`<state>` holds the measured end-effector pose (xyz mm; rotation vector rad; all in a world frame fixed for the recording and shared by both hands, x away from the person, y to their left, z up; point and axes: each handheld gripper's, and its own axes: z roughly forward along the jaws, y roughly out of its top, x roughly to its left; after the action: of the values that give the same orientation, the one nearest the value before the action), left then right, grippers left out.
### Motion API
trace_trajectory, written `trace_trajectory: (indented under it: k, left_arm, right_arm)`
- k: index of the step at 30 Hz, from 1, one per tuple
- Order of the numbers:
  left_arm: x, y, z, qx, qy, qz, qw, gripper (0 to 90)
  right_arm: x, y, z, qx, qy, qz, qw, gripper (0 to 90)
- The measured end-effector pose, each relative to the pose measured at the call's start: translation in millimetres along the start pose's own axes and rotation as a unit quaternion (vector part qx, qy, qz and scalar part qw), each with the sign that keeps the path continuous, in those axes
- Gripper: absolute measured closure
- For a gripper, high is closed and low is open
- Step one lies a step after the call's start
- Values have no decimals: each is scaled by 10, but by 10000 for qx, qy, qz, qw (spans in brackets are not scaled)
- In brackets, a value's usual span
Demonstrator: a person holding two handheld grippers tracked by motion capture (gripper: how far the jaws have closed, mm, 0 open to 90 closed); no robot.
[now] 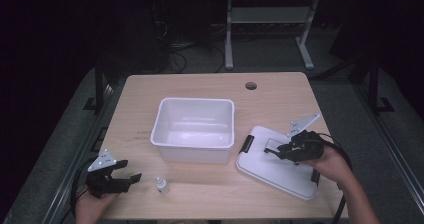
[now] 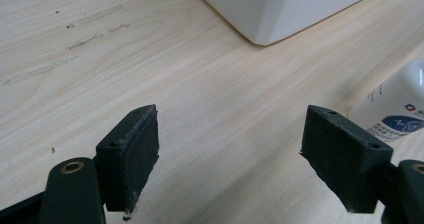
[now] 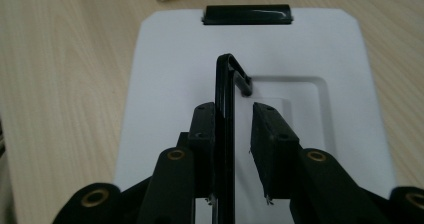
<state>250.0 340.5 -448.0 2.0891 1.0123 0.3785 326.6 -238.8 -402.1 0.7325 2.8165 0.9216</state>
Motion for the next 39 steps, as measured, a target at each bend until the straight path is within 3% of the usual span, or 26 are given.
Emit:
trace_trajectory:
  k: [5, 12, 26, 34, 39]
  left_arm:
    - [0, 3, -2, 9, 3, 10, 10000, 228]
    - [-4, 3, 6, 9, -2, 10, 10000, 228]
    - [-5, 0, -12, -25, 27, -2, 10000, 228]
    - [-32, 16, -22, -70, -4, 9, 10000, 228]
    - [-54, 28, -14, -9, -9, 79, 10000, 228]
  right_arm:
    - [48, -15, 14, -53, 54, -16, 10000, 664]
    - [140, -30, -15, -232, -45, -25, 9997, 558]
    - [320, 5, -171, -576, -167, -239, 9979, 523]
    - [466, -12, -138, -625, -76, -441, 9970, 501]
    - [515, -36, -79, -584, 31, -429, 9974, 471]
